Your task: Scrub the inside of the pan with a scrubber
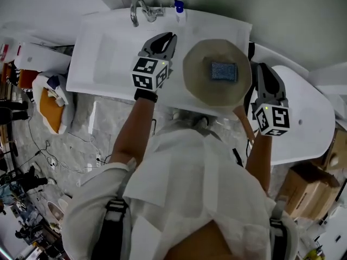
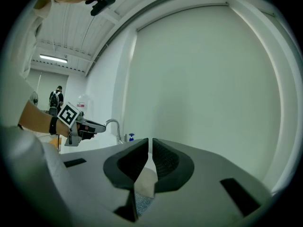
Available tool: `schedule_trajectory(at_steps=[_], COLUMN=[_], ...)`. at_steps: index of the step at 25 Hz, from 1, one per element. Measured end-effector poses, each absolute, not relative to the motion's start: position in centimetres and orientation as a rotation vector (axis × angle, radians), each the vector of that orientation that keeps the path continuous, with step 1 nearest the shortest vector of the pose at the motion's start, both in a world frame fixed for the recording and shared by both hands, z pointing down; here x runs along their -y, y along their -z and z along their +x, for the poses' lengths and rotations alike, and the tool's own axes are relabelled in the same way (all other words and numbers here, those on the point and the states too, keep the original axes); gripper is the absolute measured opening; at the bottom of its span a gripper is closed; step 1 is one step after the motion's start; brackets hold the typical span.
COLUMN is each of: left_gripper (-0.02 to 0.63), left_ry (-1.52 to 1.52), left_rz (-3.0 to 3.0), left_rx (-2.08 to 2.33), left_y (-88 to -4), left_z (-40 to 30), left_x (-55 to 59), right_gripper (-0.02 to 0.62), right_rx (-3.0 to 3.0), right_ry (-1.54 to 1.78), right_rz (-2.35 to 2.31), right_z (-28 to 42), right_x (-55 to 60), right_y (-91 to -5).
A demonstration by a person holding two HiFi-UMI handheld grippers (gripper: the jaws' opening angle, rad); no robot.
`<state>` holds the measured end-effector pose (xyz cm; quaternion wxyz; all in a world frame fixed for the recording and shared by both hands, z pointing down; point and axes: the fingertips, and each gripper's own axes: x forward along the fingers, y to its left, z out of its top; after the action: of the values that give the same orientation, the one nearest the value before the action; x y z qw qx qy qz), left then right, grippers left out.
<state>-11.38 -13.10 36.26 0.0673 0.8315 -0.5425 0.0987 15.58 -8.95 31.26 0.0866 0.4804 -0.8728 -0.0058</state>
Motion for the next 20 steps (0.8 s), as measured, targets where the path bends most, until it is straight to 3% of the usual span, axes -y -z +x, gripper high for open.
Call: schedule_trajectory(at_steps=[4, 14, 20], left_gripper=[0.116, 0.25, 0.285], left_ry=[-0.336, -0.45, -0.53], left_rz=[2.466, 2.34, 2.255], left_rx=[1.618, 1.654, 1.706], left_y=[-38.5, -45.1, -48.1], left_z=[-12.3, -12.6, -12.9], left_x=[16.3, 25.1, 28.8], right_gripper=[0.011, 0.015, 0.017], right_rx=[2.579, 2.522, 2.51], right_ry=[-0.003, -0.06, -0.078], right_rz=[1.433, 1.409, 1.397], right_z=[14.4, 12.6, 12.1], right_x=[10.8, 14.8, 15.9], right_y=[-32.0, -34.7, -35.6])
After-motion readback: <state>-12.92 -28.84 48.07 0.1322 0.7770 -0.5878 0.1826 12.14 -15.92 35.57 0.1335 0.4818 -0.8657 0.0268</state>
